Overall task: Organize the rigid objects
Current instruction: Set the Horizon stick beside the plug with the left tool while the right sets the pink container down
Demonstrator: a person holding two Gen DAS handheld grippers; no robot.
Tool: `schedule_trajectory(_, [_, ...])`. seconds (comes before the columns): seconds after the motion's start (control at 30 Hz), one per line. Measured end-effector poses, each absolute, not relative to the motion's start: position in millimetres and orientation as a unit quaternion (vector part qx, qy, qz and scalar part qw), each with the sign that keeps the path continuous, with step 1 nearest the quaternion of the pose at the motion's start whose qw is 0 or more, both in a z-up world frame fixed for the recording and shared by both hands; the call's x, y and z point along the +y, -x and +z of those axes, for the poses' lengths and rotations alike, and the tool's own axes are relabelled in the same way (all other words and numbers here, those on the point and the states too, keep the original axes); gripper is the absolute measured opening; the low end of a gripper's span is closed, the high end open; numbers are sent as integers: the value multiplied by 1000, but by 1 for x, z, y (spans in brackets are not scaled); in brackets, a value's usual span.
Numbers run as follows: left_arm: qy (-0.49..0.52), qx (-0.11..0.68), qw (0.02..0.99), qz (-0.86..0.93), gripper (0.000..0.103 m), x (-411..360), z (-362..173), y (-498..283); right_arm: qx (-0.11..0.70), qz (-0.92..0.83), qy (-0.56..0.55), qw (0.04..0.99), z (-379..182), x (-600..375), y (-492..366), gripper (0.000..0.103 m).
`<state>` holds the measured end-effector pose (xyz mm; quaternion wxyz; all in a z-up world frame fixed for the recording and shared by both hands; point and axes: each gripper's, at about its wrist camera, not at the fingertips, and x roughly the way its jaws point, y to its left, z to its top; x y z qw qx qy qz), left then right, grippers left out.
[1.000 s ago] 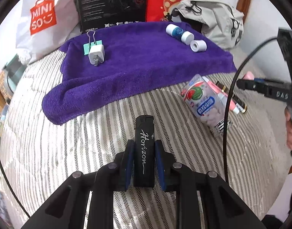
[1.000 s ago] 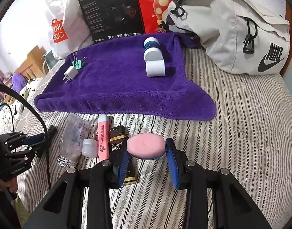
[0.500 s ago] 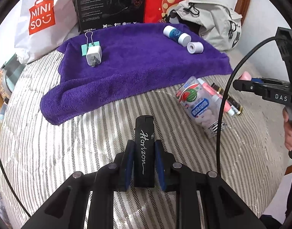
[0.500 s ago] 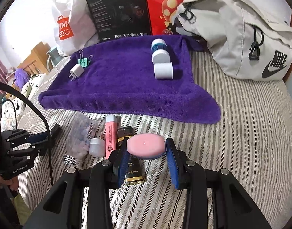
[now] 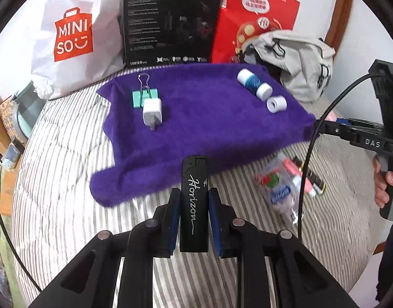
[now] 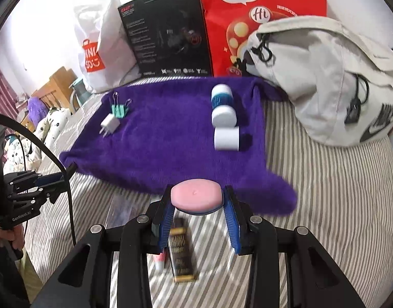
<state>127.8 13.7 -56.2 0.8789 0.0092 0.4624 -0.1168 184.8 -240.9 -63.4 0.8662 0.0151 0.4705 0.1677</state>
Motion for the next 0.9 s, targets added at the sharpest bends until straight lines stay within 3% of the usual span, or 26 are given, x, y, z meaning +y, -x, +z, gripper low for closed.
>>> schedule_trajectory(0.43, [0, 450, 886, -113, 21, 24, -46, -181, 526, 152, -15, 837, -110, -230, -247, 37])
schedule_trajectory(0.9, [-20, 482, 869, -108, 21, 24, -71, -219, 532, 148, 74, 830, -118, -204, -253, 38])
